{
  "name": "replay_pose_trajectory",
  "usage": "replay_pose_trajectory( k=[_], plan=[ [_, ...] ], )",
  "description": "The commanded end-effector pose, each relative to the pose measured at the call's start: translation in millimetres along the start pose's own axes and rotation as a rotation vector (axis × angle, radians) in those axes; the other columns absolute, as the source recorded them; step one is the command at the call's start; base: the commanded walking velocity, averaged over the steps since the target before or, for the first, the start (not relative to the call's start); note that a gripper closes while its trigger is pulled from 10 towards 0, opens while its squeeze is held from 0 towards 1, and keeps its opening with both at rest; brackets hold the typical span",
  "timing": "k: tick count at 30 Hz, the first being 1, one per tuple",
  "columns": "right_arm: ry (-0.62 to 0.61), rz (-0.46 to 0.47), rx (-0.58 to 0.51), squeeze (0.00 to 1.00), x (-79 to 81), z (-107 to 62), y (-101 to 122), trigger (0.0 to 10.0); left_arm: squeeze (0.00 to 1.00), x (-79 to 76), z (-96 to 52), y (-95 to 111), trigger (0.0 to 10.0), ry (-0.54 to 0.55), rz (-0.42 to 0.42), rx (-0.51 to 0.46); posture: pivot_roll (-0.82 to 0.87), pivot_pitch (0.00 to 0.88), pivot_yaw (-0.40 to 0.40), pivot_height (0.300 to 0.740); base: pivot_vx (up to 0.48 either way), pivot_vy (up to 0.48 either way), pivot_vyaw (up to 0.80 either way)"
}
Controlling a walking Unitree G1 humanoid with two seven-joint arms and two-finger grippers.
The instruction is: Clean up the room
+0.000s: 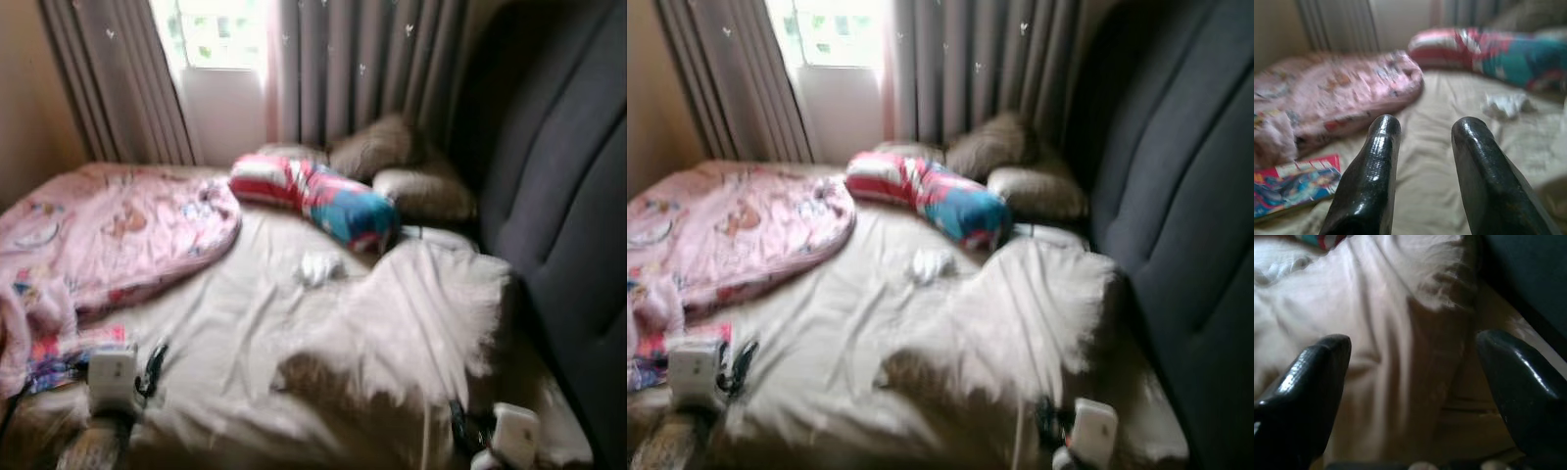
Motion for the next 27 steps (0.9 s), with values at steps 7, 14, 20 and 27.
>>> replay_pose_trajectory(
  k=[7,14,20,27],
  plan=[
    [0.032,0.007,-0.037,0.00,4.3,13.7,18,10.0,0.00,-7.3,-11.5,-19,10.0,0.011,-0.050,0.075,0.02,0.000,-0.045,0.631,0.000,0.000,0.00],
    [0.010,0.019,-0.020,0.00,0.4,20.0,20,10.0,0.00,-25.9,-10.9,-23,10.0,-0.034,-0.063,0.094,0.04,0.000,-0.011,0.631,0.000,0.000,0.00],
    [0.049,0.033,-0.052,0.00,15.4,25.6,30,10.0,0.00,-32.5,-8.2,-25,10.0,-0.040,-0.083,0.098,0.02,0.000,-0.020,0.631,0.000,0.000,0.00],
    [0.031,0.020,-0.030,0.00,10.5,26.9,27,10.0,0.00,-38.3,-9.4,-24,10.0,-0.055,-0.077,0.097,0.03,0.000,-0.021,0.631,0.260,0.000,0.00]
  ],
)
Point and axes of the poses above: a point about 5 cm out from each wrist's last joint towards the gripper, its own z axis pointing out of the wrist towards the gripper, its own y axis along the axis of the wrist's last joint, x = y × z, the point moved 4 cm from there along z, pointing out of the wrist towards the gripper, and after that the axes turned 1 degree about -z, right-handed, at the moved point
